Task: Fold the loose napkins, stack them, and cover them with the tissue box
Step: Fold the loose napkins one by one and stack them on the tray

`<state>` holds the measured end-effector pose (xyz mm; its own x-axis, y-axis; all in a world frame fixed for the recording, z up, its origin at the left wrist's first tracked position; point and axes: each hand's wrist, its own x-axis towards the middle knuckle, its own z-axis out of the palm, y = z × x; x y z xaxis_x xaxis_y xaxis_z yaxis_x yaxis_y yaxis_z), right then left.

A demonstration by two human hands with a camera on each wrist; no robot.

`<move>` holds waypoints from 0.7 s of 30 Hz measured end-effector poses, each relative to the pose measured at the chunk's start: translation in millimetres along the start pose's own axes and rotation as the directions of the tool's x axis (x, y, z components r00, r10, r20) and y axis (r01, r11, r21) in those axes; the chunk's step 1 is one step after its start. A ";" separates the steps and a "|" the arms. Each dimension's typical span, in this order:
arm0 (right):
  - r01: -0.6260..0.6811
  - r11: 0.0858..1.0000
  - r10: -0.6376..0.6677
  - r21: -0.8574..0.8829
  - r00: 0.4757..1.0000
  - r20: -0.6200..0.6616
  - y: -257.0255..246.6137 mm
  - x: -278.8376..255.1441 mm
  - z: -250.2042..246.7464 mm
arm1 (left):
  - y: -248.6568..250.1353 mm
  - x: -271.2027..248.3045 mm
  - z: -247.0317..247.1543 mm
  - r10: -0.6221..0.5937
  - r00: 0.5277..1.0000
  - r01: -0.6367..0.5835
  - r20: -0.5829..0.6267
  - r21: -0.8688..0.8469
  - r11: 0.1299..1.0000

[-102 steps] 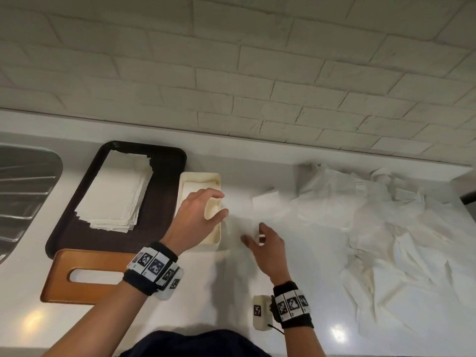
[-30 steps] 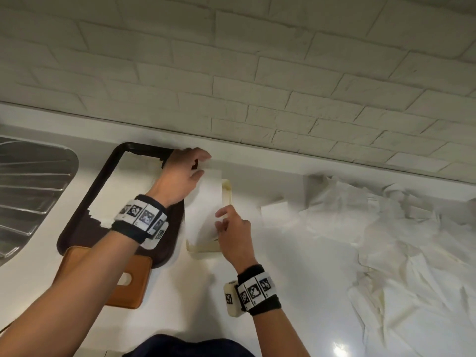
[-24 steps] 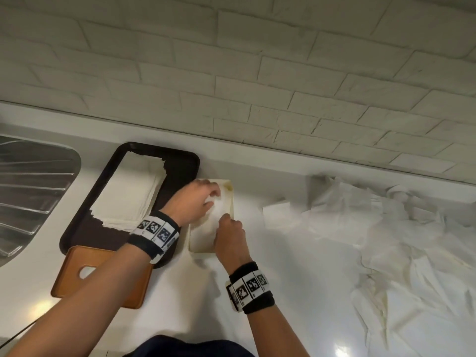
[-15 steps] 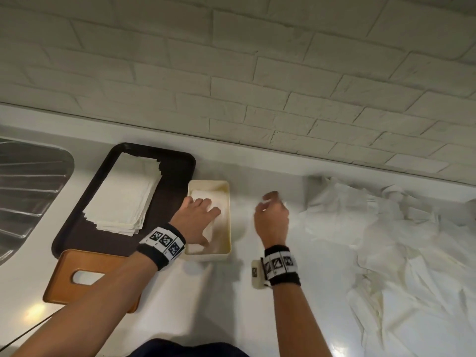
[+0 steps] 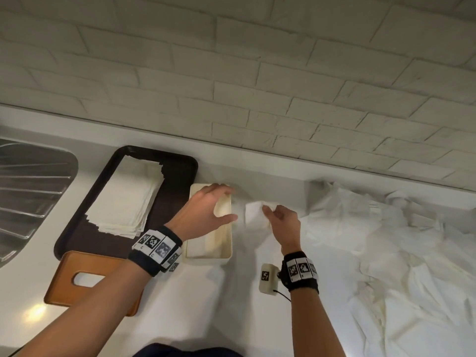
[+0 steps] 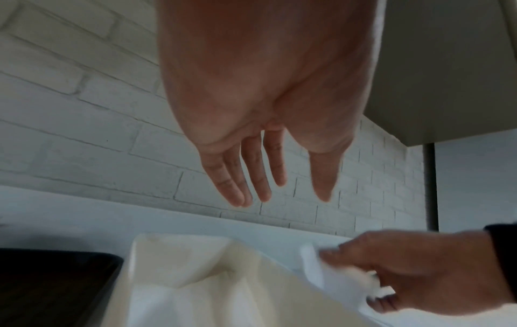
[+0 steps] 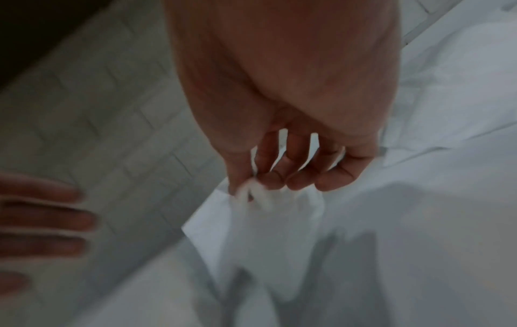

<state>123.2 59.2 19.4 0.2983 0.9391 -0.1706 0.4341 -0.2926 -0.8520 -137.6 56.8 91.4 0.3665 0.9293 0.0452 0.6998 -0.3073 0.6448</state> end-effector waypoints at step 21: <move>0.338 0.916 -0.378 0.214 0.908 0.182 -92.5 -108.4 18.5 | -8.6 16.0 -43.9 -0.305 0.932 0.087 -0.198 -0.695 0.714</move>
<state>35.0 -12.2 107.6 -0.0476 0.9959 0.0770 0.3164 0.0881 -0.9445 -164.7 83.2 120.1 0.0066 1.0000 -0.0041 0.1052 0.0034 0.9944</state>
